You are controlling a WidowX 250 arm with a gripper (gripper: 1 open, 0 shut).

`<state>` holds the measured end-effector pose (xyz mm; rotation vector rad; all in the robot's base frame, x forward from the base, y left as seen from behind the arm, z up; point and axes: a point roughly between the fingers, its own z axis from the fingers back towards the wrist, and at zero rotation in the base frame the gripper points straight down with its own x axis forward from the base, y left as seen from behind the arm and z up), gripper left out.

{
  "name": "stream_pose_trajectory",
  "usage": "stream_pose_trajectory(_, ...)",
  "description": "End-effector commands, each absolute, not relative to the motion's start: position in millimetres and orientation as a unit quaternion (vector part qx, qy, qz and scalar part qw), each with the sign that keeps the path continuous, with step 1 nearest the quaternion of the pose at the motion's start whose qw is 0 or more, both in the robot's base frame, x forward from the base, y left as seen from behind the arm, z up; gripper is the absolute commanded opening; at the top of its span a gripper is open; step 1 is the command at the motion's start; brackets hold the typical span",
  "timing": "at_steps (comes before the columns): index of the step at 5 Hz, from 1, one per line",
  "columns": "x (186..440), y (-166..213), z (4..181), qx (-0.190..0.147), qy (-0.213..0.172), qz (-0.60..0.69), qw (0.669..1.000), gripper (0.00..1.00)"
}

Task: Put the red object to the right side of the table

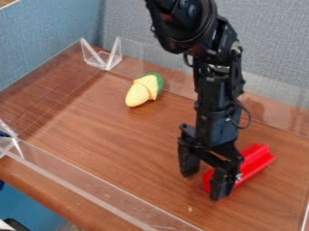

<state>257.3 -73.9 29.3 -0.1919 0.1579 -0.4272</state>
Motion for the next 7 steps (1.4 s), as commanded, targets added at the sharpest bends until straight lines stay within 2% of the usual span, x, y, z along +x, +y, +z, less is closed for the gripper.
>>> stream_pose_trajectory(1, 270, -71, 39.8, -0.093, 0.046, -0.208, 0.973, 1.0)
stream_pose_trajectory(2, 271, -71, 37.9, -0.093, 0.044, -0.208, 0.973, 0.0)
stream_pose_trajectory(3, 269, -70, 38.1, -0.094, 0.043, -0.204, 0.974, 1.0)
stream_pose_trajectory(4, 268, -70, 38.3, -0.095, 0.041, -0.202, 0.974, 0.0)
stream_pose_trajectory(5, 268, -69, 42.9, -0.09, 0.042, -0.2, 0.975, 1.0)
stream_pose_trajectory(7, 268, -64, 68.8, -0.07, 0.029, -0.193, 0.978, 1.0)
